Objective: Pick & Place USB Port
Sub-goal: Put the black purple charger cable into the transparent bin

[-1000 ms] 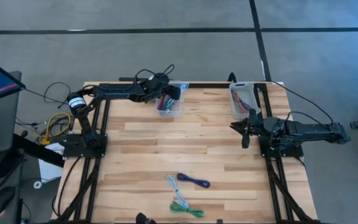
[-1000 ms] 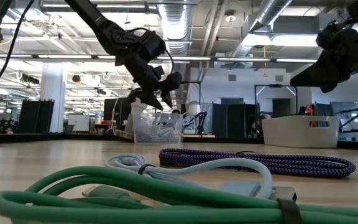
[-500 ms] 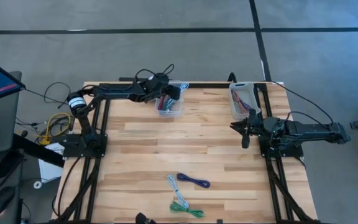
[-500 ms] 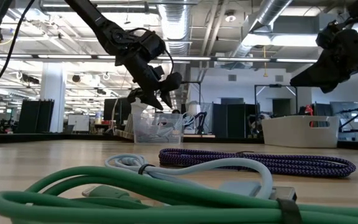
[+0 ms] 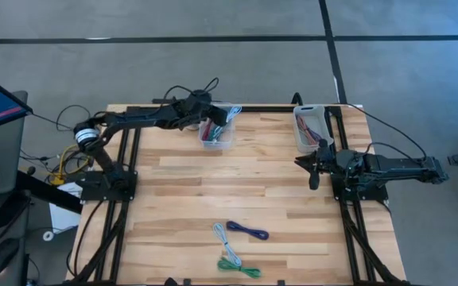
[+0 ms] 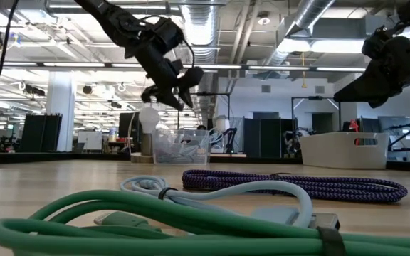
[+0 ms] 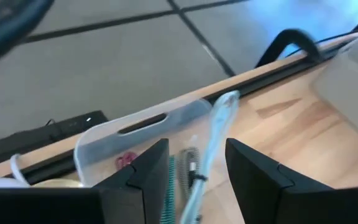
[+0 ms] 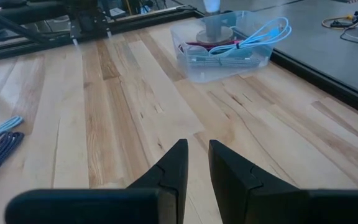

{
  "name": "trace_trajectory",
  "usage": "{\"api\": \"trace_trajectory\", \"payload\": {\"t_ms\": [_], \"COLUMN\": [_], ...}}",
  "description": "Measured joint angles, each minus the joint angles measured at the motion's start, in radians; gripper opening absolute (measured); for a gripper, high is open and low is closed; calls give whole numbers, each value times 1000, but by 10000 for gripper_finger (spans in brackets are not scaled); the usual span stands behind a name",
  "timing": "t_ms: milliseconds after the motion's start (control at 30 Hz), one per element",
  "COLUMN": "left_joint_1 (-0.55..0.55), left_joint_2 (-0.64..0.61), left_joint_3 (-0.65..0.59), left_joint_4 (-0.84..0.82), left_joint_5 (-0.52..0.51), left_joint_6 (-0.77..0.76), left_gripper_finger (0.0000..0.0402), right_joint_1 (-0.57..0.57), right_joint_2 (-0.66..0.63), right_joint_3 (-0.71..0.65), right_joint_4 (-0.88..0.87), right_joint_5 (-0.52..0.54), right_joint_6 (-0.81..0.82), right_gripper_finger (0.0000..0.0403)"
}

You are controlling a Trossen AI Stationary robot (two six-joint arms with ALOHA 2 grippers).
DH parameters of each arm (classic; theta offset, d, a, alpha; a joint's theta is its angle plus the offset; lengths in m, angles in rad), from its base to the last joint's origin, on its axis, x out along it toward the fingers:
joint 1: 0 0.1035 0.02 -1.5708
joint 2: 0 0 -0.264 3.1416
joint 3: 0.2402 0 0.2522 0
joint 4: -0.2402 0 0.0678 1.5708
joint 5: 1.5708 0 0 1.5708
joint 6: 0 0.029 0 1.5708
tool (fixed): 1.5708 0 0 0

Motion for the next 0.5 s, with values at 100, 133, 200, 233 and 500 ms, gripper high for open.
{"api": "trace_trajectory", "payload": {"t_ms": [100, 133, 200, 233, 500], "left_joint_1": [-13, -17, -30, -38, -146], "left_joint_2": [-30, -40, -58, -70, -171], "left_joint_3": [0, 0, 0, 0, -34], "left_joint_4": [0, -1, -2, -2, -12], "left_joint_5": [0, 1, 0, 4, 313], "left_joint_6": [6, 9, 11, 11, 49], "left_gripper_finger": [158, 158, 158, 158, 158], "right_joint_1": [0, 0, 0, 0, 0], "right_joint_2": [0, 0, 0, 0, 0], "right_joint_3": [0, 0, 0, 0, 0], "right_joint_4": [0, 0, 1, 1, 2], "right_joint_5": [0, 0, -1, -1, -4], "right_joint_6": [0, 0, 0, 0, 0], "right_gripper_finger": [58, 58, 58, 58, 58]}}
